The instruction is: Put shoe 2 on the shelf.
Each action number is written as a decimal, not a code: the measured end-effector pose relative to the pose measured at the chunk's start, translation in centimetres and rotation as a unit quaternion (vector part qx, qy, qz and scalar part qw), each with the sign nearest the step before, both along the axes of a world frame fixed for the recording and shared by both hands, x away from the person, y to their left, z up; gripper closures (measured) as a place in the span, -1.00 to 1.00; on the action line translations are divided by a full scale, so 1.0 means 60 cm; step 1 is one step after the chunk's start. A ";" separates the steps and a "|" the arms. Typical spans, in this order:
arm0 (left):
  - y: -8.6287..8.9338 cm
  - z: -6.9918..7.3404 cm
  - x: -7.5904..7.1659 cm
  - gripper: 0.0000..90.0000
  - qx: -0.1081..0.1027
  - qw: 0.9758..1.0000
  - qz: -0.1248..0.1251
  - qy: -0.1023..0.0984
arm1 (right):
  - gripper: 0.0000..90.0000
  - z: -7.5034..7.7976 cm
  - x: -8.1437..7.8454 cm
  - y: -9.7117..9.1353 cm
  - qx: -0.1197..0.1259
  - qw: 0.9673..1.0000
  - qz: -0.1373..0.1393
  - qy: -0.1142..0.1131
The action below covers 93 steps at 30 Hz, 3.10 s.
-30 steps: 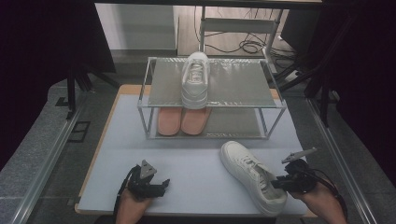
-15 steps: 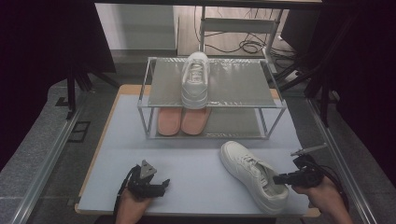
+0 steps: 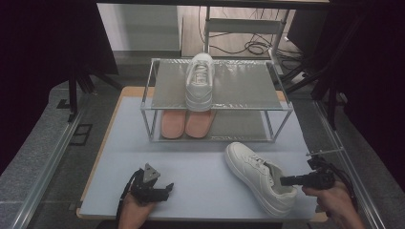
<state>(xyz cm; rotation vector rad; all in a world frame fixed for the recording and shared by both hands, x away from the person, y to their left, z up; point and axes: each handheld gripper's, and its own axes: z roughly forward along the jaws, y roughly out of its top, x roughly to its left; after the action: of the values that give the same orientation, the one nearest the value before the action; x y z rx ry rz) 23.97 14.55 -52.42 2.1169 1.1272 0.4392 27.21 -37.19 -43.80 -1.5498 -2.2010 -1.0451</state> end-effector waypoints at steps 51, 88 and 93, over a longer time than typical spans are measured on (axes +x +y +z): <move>0.000 0.000 0.001 -0.61 -0.001 1.000 0.000 0.001 | 0.83 0.153 0.004 0.024 0.193 0.979 -0.016 -0.066; 0.001 0.000 0.001 -0.61 0.000 1.000 -0.001 0.001 | 0.81 0.215 0.159 0.083 0.163 0.962 -0.197 -0.098; 0.001 0.000 0.000 -0.61 0.000 1.000 0.000 0.000 | 0.71 0.227 0.165 0.103 0.154 0.959 -0.211 -0.112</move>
<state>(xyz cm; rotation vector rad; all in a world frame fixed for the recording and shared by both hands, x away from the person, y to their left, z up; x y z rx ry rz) 23.99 14.58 -52.41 2.1179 1.1263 0.4387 37.09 -31.00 -30.17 -1.8671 -1.7469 -1.6720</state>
